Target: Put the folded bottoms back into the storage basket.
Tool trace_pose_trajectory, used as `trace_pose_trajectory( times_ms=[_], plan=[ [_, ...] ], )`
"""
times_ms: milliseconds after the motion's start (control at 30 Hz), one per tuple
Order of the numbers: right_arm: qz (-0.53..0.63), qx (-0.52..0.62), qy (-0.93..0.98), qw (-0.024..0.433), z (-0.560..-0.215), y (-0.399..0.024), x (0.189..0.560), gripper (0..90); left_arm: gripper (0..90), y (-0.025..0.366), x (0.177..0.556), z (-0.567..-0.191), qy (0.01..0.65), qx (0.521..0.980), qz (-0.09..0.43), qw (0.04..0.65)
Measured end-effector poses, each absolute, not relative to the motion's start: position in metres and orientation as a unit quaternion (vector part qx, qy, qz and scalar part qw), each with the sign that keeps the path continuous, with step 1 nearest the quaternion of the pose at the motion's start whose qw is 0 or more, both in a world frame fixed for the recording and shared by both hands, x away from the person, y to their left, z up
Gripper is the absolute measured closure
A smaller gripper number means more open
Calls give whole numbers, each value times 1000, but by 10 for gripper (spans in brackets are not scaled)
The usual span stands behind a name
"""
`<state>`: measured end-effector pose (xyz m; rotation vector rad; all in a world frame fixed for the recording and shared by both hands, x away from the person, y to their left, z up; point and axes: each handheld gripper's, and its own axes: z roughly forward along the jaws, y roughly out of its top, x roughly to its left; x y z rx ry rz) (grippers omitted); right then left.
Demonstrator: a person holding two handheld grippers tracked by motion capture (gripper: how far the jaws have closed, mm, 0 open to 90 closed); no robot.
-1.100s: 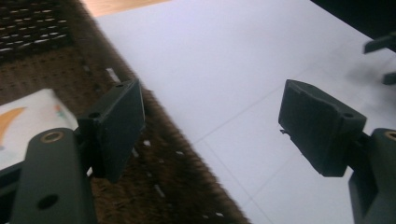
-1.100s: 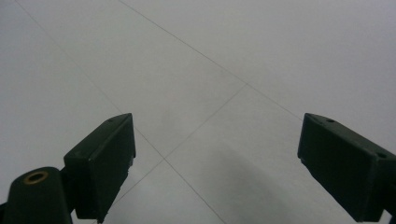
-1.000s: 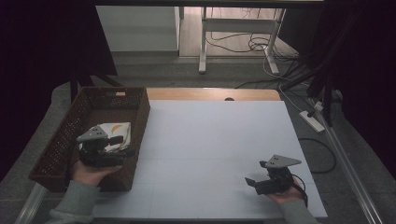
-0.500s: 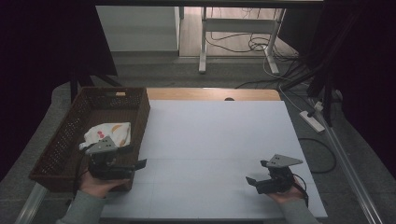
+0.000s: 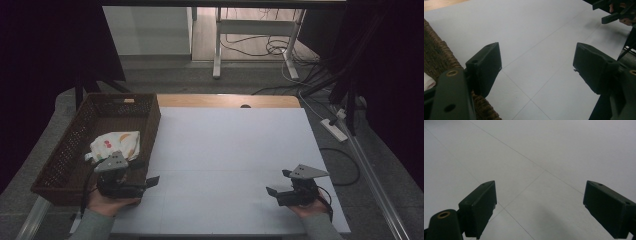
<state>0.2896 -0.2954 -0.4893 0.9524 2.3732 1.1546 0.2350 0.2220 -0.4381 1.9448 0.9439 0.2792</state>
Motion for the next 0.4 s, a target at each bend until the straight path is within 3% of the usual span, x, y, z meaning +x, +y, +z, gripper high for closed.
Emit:
trace_pose_trajectory(
  times_ms=[400],
  plan=[
    [409,329,833,172,-488,-295,288,122,219,222,231,-436,382,790,119,465]
  ],
)
